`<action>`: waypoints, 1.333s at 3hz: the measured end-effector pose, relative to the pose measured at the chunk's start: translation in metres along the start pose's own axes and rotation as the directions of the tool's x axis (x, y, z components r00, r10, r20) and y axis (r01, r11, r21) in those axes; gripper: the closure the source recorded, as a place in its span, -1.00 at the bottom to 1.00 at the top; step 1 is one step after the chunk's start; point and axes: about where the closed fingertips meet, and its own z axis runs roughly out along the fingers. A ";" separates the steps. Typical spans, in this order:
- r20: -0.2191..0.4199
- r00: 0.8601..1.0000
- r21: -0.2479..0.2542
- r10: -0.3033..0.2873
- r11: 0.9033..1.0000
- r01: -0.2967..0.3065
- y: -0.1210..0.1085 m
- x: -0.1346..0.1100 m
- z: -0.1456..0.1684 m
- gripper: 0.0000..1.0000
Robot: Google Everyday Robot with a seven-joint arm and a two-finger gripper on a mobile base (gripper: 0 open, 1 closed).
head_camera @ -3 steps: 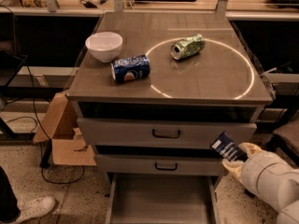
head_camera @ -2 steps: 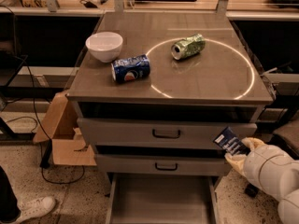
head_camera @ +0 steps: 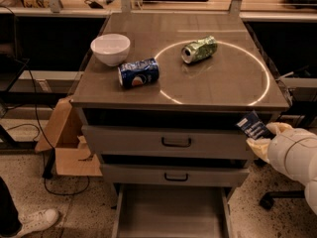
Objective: Pick rxbar blueberry from bottom drawer and place on counter
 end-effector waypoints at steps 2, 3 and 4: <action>-0.010 1.000 -0.015 0.005 1.000 -0.006 -0.004 -0.009 -0.020 1.00; 0.011 1.000 0.001 0.010 1.000 -0.010 -0.019 -0.019 -0.036 1.00; 0.025 0.999 0.010 0.021 1.000 -0.021 -0.029 -0.025 -0.038 1.00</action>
Offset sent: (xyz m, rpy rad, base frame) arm -0.0411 -0.0330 0.0603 0.0177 0.0484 0.0183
